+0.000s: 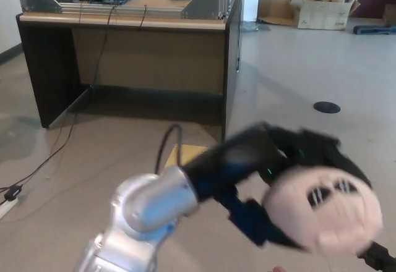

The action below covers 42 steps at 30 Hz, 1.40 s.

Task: The robot extends its left hand to pick up an emotional support dumpling from the palm of a person and brings its hand down by its side. Then it extends its arm again to hand the dumpling back to the person.

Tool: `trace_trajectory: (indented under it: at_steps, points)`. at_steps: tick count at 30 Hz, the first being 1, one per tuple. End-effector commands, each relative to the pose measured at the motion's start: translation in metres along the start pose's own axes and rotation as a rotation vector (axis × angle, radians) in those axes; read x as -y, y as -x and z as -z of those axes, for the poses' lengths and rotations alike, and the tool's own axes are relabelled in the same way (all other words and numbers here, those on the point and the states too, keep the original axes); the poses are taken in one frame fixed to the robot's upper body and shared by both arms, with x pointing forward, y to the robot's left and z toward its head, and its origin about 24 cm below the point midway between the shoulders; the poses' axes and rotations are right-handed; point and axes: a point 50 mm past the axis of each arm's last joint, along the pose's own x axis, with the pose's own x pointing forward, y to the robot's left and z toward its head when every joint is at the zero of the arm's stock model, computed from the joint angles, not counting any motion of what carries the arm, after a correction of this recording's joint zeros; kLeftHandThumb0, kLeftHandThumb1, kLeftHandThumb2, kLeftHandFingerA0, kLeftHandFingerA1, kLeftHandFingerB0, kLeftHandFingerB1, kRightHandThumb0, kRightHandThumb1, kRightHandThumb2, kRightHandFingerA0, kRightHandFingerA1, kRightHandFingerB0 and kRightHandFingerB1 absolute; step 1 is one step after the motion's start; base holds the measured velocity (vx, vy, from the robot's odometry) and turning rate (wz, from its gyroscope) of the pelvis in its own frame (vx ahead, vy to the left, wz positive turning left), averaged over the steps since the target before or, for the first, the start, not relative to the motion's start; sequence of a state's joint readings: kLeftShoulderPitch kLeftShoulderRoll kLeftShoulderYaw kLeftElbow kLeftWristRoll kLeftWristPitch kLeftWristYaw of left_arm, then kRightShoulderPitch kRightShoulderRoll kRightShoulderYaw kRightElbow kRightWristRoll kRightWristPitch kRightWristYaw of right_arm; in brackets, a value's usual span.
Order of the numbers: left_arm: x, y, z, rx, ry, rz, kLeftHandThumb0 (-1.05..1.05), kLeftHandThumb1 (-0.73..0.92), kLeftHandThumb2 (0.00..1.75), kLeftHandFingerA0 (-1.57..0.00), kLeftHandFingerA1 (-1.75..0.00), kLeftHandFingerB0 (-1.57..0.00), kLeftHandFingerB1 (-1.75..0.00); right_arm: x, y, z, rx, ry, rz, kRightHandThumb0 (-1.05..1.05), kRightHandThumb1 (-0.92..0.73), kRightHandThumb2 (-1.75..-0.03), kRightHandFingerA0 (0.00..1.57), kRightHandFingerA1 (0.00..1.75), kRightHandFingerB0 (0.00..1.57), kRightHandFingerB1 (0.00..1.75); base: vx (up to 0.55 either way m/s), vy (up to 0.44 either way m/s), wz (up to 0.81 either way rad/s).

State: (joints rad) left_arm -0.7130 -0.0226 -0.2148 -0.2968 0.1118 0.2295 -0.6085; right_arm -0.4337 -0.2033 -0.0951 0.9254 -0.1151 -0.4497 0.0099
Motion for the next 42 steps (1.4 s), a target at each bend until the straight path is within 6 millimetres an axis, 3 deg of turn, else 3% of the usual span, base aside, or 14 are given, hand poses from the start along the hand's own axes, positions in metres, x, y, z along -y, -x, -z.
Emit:
trace_trajectory:
  at_steps: [1, 4, 5, 10, 12, 14, 16, 21, 23, 27, 29, 33, 37, 42]
  points:
    - [-0.05, 0.012, 0.001, -0.038, 0.224, -0.26, -0.05, 0.77, 0.71, -1.07, -1.13, -0.93, -0.76, 0.007, 0.005, 0.01, -0.047, -0.139, 0.055, -0.35, -0.62, -0.59, 0.77, 0.49, 0.38, 0.33, 0.0, 0.0, 0.0]
    - [-0.081, 0.024, -0.007, -0.031, 0.255, -0.352, -0.16, 0.79, 0.64, -1.07, -1.14, -0.93, -0.77, 0.007, 0.006, 0.011, -0.047, -0.142, 0.049, -0.44, -0.52, -0.74, 0.65, 0.56, 0.33, 0.42, 0.0, 0.0, 0.0]
    - [-0.09, 0.028, -0.009, -0.028, 0.272, -0.373, -0.19, 0.78, 0.63, -1.07, -1.16, -0.93, -0.79, 0.007, 0.006, 0.012, -0.05, -0.141, 0.048, -0.36, -0.61, -0.58, 0.7, 0.46, 0.38, 0.33, 0.0, 0.0, 0.0]
    - [-0.117, 0.048, -0.015, -0.019, 0.284, -0.45, -0.18, 0.77, 0.63, -1.04, -1.19, -0.93, -0.79, 0.005, 0.009, 0.015, -0.056, -0.162, 0.043, -0.34, -0.62, -0.59, 0.75, 0.48, 0.38, 0.33, 0.0, 0.0, 0.0]
    - [-0.132, 0.068, -0.018, -0.014, 0.28, -0.508, -0.16, 0.79, 0.64, -0.98, -1.31, -0.91, -0.8, 0.003, 0.011, 0.016, -0.062, -0.14, 0.04, -0.35, -0.63, -0.6, 0.82, 0.52, 0.37, 0.33, 0.0, 0.0, 0.0]
    - [-0.136, 0.076, -0.019, -0.011, 0.299, -0.533, -0.17, 0.79, 0.64, -0.98, -1.32, -0.9, -0.79, 0.003, 0.011, 0.016, -0.055, -0.131, 0.037, -0.34, -0.64, -0.6, 0.79, 0.51, 0.37, 0.33, 0.0, 0.0, 0.0]
    - [-0.144, 0.096, -0.02, -0.004, 0.324, -0.599, -0.14, 0.81, 0.64, -1.05, -1.25, -0.93, -0.74, 0.003, 0.012, 0.017, -0.062, -0.136, 0.039, -0.34, -0.63, -0.6, 0.74, 0.49, 0.37, 0.33, 0.0, 0.0, 0.0]
    - [-0.147, 0.139, -0.012, -0.033, 0.378, -0.709, -0.15, 0.8, 0.64, -1.02, -1.3, -0.86, -0.77, 0.002, 0.014, 0.02, -0.066, -0.144, 0.036, -0.33, -0.63, -0.59, 0.72, 0.48, 0.37, 0.33, 0.0, 0.0, 0.0]
    - [-0.142, 0.177, 0.009, -0.098, 0.415, -0.787, -0.17, 0.81, 0.65, -1.0, -1.26, -0.87, -0.75, 0.001, 0.015, 0.022, -0.072, -0.17, 0.033, -0.33, -0.63, -0.6, 0.75, 0.5, 0.37, 0.33, 0.0, 0.0, 0.0]
    - [-0.12, 0.208, 0.04, -0.189, 0.51, -0.866, -0.05, 0.81, 0.65, -1.02, -1.21, -0.91, -0.74, 0.004, 0.019, 0.026, -0.089, -0.158, 0.042, -0.34, -0.62, -0.6, 0.76, 0.5, 0.37, 0.33, 0.0, 0.0, 0.0]
    - [-0.089, 0.241, 0.073, -0.337, 0.542, -0.945, -0.06, 0.81, 0.65, -1.0, -1.26, -0.88, -0.79, 0.005, 0.027, 0.034, -0.113, -0.151, 0.052, -0.34, -0.62, -0.6, 0.79, 0.5, 0.37, 0.33, 0.0, 0.0, 0.0]
    - [-0.054, 0.275, 0.102, -0.489, 0.552, -0.994, -0.07, 0.8, 0.66, -0.95, -1.3, -0.84, -0.82, 0.001, 0.037, 0.044, -0.132, -0.157, 0.047, -0.32, -0.62, -0.59, 0.72, 0.49, 0.37, 0.33, 0.0, 0.0, 0.0]
    - [-0.035, 0.291, 0.119, -0.581, 0.524, -1.015, -0.07, 0.8, 0.66, -0.95, -1.27, -0.87, -0.78, 0.001, 0.041, 0.047, -0.143, -0.173, 0.053, -0.31, -0.62, -0.59, 0.7, 0.49, 0.37, 0.33, 0.0, 0.0, 0.0]
    - [0.005, 0.318, 0.138, -0.734, 0.539, -1.024, -0.03, 0.8, 0.65, -0.94, -1.3, -0.84, -0.84, 0.003, 0.051, 0.055, -0.17, -0.155, 0.056, -0.32, -0.62, -0.6, 0.76, 0.51, 0.38, 0.34, 0.0, 0.0, 0.0]
